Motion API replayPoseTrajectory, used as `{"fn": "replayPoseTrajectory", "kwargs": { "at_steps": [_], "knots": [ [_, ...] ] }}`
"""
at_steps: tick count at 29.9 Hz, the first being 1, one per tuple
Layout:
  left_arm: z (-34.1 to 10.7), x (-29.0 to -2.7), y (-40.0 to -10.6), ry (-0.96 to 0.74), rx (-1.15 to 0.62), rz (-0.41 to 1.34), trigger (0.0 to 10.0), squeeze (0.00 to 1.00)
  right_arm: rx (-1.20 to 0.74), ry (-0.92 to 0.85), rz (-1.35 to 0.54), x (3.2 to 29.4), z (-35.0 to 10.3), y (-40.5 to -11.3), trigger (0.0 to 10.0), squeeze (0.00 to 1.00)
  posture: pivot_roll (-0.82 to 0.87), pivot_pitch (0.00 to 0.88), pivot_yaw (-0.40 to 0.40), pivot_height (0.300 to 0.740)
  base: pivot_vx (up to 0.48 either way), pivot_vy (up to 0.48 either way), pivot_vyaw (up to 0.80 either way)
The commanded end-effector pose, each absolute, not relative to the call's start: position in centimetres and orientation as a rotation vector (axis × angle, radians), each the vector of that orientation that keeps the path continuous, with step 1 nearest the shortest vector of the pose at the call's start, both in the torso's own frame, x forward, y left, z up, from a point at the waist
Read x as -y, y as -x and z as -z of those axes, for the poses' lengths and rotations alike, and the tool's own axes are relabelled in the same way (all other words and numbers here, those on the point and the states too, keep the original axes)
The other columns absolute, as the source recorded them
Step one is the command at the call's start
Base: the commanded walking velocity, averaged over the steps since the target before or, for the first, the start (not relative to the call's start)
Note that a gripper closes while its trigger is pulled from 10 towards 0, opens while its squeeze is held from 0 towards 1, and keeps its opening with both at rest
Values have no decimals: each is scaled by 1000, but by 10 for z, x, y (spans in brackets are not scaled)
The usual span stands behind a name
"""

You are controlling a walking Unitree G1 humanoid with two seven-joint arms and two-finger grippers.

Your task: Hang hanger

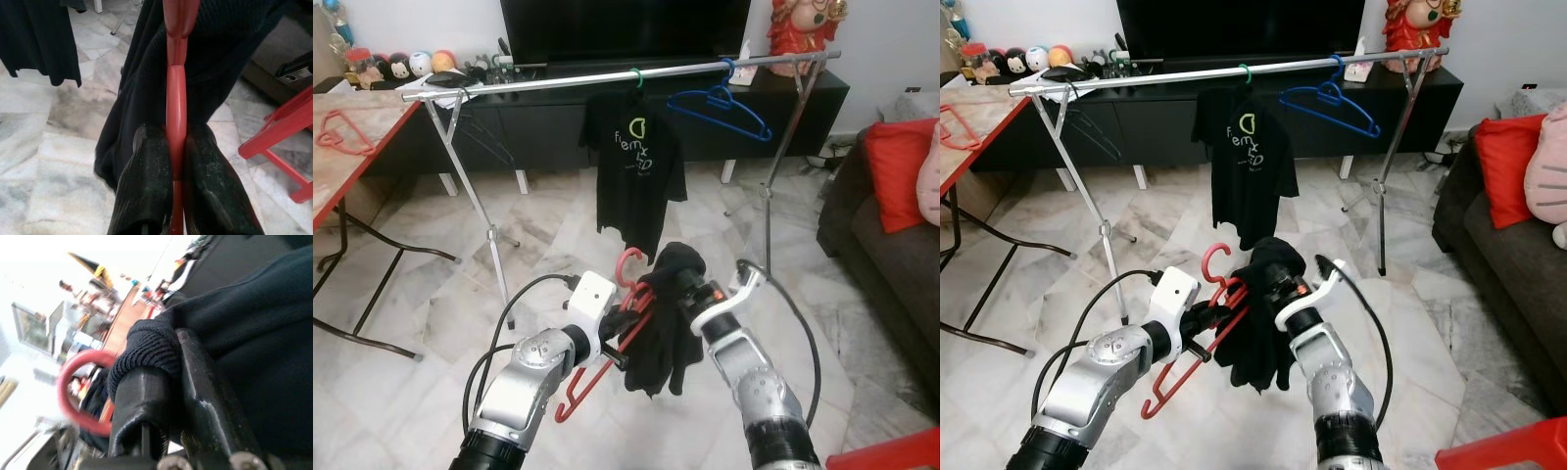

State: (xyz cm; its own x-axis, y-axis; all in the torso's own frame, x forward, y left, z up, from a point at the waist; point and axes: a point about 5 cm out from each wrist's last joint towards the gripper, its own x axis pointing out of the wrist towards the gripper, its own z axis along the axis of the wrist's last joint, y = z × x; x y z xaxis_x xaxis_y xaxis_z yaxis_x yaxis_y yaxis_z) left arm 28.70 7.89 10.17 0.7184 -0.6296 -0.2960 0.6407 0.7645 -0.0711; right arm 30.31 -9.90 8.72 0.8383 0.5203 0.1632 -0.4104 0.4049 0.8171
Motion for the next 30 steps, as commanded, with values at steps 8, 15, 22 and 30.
{"fn": "replayPoseTrajectory", "kwargs": {
  "at_steps": [8, 15, 22, 30],
  "knots": [
    [-124, -77, -299, 34, -234, 715, 10000, 0, -108, -875, -764, 103, -101, -285, 10000, 0, -3, 0, 32, 740, 0, 0, 0],
    [-125, -71, -295, 47, -244, 771, 10000, 0, -108, -636, -927, 117, -105, -269, 10000, 0, -7, 0, 36, 740, 0, 0, 0],
    [-122, -68, -291, 41, -259, 803, 10000, 0, -162, -456, -895, 135, -95, -271, 10000, 0, -10, 0, 39, 740, 0, 0, 0],
    [-122, -72, -292, 33, -261, 786, 10000, 0, -166, -364, -563, 182, -89, -299, 10000, 0, -10, 0, 40, 740, 0, 0, 0]
  ]
}}
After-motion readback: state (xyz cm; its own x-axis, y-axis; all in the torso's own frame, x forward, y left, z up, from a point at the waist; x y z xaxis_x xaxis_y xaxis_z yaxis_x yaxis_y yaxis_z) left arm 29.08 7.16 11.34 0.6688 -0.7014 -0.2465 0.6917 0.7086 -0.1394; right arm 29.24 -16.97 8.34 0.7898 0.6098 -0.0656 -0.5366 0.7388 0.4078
